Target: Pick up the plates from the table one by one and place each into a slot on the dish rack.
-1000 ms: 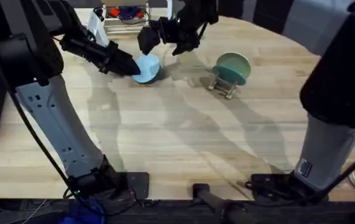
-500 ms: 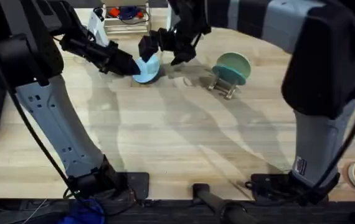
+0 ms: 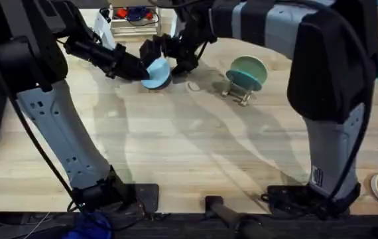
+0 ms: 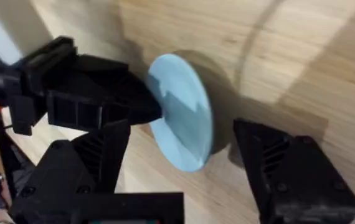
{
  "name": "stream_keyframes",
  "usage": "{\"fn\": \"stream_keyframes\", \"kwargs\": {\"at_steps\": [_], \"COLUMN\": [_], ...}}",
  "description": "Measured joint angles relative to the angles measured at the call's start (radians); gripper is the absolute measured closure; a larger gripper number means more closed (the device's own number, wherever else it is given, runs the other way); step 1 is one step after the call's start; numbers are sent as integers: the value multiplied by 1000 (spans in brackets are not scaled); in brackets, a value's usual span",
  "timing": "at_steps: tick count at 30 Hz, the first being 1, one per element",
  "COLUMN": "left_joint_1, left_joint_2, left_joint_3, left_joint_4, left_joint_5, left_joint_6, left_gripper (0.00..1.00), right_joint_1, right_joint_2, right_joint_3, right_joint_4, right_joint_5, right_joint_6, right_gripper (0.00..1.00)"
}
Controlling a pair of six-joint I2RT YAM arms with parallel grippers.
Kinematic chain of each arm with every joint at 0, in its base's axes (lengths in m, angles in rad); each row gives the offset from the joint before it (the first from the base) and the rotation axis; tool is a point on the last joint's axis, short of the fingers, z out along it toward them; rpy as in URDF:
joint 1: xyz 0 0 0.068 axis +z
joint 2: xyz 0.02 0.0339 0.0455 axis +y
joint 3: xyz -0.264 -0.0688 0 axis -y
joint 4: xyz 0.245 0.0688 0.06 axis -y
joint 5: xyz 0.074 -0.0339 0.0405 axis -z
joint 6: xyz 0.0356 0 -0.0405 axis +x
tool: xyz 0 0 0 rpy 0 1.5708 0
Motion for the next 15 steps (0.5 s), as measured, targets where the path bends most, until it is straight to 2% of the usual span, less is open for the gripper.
{"fn": "stream_keyframes", "kwargs": {"at_steps": [15], "left_joint_1": [1], "left_joint_2": [0], "left_joint_3": [0], "left_joint_4": [2], "left_joint_5": [1], "left_joint_6": [1], "left_gripper": [959], "right_joint_1": [26], "right_joint_2": [4], "right_joint_3": [0], "right_joint_4": [18], "right_joint_5": [-2], "right_joint_6": [22], "right_gripper": [17]}}
